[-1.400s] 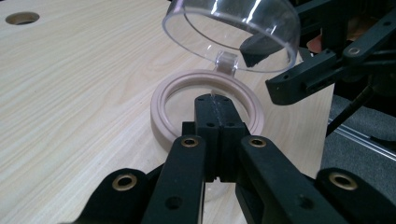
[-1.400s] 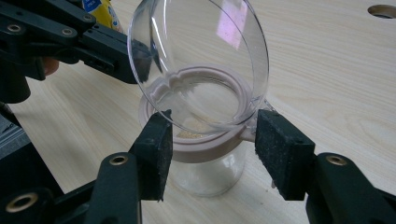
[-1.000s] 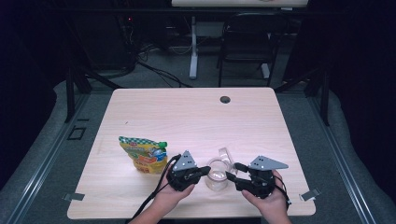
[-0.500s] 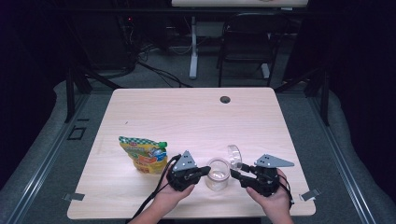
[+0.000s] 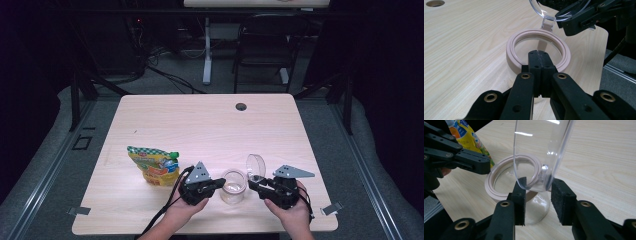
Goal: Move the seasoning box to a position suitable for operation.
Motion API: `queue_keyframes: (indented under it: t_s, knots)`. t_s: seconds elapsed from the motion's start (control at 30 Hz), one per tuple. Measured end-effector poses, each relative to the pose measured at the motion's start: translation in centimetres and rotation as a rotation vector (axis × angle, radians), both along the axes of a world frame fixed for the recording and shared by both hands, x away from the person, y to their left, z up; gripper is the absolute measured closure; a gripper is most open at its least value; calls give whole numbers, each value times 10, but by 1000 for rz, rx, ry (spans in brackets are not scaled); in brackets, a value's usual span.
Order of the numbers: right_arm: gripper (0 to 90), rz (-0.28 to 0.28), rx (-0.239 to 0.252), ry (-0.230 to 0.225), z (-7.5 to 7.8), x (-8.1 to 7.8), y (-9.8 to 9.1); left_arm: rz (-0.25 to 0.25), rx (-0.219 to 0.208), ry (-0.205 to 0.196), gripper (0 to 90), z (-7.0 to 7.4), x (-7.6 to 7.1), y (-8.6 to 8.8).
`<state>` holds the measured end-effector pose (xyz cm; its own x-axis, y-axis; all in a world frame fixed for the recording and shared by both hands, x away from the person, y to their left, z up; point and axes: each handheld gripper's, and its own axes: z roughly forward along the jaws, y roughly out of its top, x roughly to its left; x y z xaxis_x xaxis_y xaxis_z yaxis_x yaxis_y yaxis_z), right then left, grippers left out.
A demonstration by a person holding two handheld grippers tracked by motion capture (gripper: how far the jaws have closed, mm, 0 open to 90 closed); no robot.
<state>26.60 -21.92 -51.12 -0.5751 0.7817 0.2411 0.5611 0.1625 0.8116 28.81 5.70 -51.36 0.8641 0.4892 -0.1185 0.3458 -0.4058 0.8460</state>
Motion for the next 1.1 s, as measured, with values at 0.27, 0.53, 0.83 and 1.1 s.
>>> queue_keyframes:
  t_s: [0.27,0.53,0.83,1.1]
  knots:
    - [769,-1,-23,11,-3,2,2,11,-9,0,900,6,-4,12]
    - [780,-11,8,33,-7,9,0,35,4,-15,879,11,-17,41]
    - [791,-38,28,37,-9,19,1,106,34,-48,837,13,-32,79]
    - [792,-32,63,46,-11,31,-2,208,61,-61,778,11,-48,126]
